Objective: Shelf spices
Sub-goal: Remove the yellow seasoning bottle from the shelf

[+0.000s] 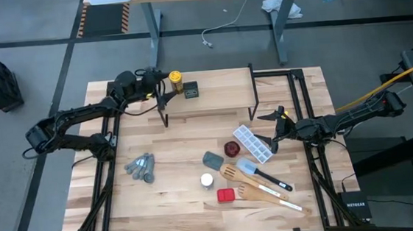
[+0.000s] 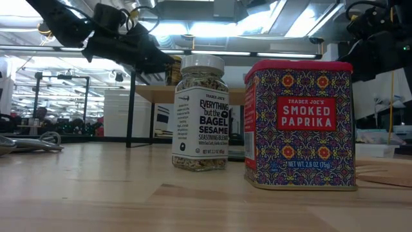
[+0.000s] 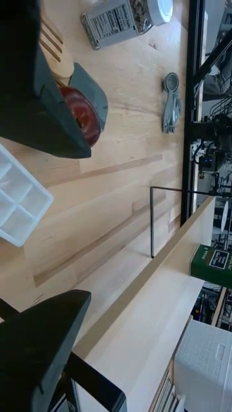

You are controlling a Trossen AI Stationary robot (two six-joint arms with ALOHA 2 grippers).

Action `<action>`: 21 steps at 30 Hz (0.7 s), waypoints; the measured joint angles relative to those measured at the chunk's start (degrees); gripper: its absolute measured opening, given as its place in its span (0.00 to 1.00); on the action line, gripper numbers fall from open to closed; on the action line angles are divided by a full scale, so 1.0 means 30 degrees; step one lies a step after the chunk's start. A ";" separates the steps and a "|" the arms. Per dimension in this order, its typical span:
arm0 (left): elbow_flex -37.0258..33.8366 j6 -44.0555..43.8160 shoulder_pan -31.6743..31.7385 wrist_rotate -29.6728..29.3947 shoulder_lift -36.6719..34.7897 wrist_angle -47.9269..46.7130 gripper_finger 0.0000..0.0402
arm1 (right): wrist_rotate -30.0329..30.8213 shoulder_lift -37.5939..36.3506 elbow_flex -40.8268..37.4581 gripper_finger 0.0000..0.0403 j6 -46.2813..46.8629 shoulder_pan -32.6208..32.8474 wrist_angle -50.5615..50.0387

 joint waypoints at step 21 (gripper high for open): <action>0.0000 0.0342 -0.0611 -0.2889 0.0660 0.0428 1.00 | -0.0003 0.0005 0.0007 0.88 0.0000 -0.0003 0.0007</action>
